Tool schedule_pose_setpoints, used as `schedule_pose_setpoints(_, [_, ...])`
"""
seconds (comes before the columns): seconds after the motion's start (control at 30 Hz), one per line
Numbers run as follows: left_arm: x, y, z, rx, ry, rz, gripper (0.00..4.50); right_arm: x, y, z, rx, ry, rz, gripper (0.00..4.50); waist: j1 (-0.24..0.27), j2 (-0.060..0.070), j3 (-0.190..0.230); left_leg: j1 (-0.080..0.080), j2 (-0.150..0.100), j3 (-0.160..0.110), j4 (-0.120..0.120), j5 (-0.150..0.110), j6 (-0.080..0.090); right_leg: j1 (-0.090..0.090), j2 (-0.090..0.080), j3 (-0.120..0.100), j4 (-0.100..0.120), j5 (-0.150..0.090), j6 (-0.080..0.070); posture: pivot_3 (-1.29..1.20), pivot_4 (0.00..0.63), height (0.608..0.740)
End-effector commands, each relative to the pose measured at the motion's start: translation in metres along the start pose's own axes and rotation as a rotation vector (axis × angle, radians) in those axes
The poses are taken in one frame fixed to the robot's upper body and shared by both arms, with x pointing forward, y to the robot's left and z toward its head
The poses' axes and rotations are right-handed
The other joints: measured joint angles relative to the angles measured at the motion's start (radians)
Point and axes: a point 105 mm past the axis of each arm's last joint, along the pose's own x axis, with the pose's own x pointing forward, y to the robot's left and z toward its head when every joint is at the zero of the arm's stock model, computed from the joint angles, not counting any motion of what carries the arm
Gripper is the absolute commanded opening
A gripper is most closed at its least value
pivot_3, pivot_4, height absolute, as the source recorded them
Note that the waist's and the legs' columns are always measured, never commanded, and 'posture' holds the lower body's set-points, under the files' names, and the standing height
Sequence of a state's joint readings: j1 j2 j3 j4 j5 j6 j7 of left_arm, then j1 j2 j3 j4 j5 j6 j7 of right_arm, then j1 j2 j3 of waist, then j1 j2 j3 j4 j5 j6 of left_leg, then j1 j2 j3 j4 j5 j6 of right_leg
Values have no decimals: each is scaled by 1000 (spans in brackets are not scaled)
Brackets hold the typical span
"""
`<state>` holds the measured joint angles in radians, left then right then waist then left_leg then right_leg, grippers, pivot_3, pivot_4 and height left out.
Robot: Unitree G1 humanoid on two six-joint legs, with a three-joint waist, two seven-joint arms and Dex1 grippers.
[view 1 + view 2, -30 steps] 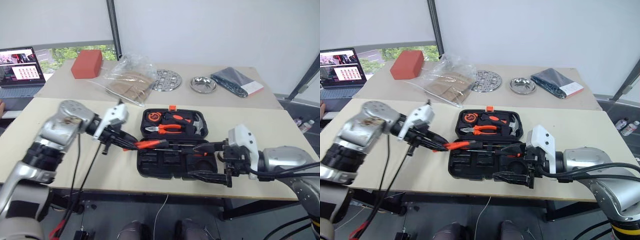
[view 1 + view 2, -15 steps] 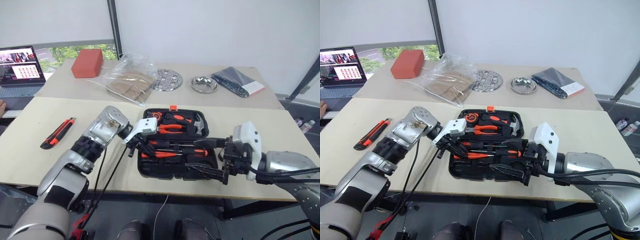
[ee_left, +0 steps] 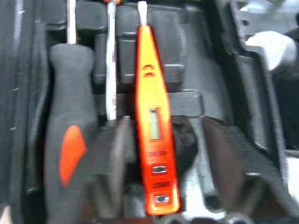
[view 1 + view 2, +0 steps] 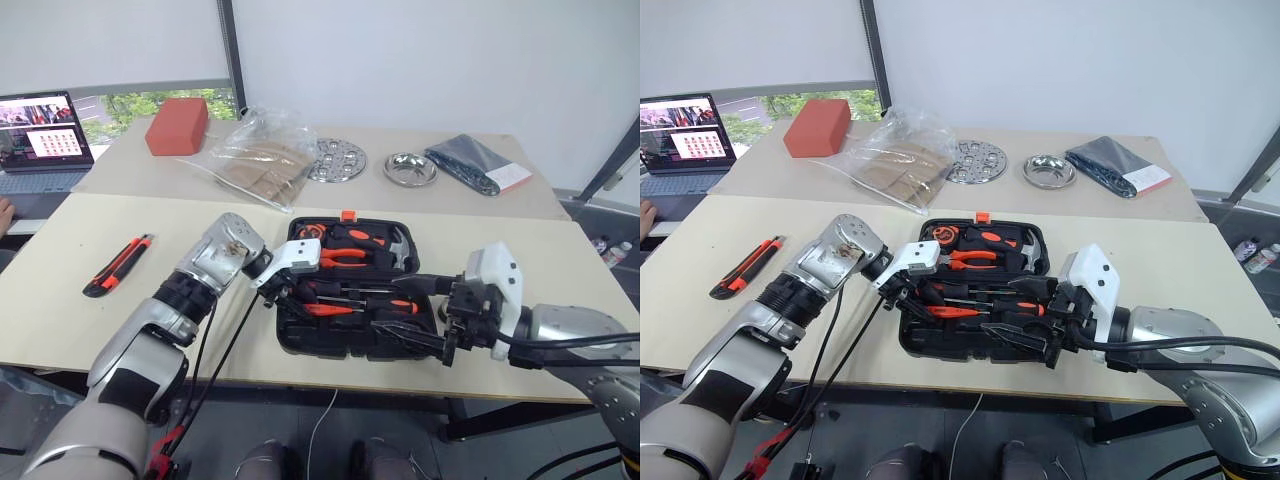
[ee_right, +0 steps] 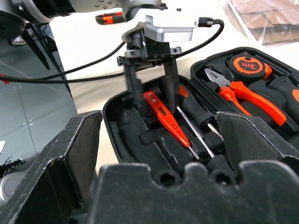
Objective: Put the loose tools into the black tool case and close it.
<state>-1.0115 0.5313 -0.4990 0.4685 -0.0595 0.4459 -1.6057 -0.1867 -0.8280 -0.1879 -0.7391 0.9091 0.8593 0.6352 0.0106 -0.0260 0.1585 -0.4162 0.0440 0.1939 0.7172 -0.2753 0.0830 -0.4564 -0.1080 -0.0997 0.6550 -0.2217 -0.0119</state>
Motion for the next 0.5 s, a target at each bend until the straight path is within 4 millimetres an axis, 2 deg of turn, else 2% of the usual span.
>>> schedule_pose_setpoints(0.03, [-31,-13,20,54,-156,7,4130,-3,6,9,-30,-39,8,4500,-1,0,0,0,0,0,0,0,0,0,0,0,0,0,0,0,150,736])
schedule_pose_setpoints(0.1, [-36,-15,18,40,-215,19,4130,-4,6,7,-24,-36,7,4500,-2,0,0,0,1,0,0,0,0,0,0,0,0,0,0,0,150,736])
schedule_pose_setpoints(0.13, [-36,-11,18,33,-284,55,3884,-4,6,6,-23,-33,4,4500,-2,0,0,0,1,0,0,0,0,0,0,1,0,0,0,0,150,736])
schedule_pose_setpoints(0.23, [-31,1,16,2,-412,155,2946,-4,3,5,-26,-27,-5,4500,2,0,0,1,0,-1,1,0,0,2,-1,1,0,0,1,0,150,736])
schedule_pose_setpoints(0.5, [4,12,5,-7,-441,236,50,-3,-3,5,-30,-25,-16,4500,1,0,0,0,0,-1,4,-1,2,2,0,0,0,1,3,0,150,736])
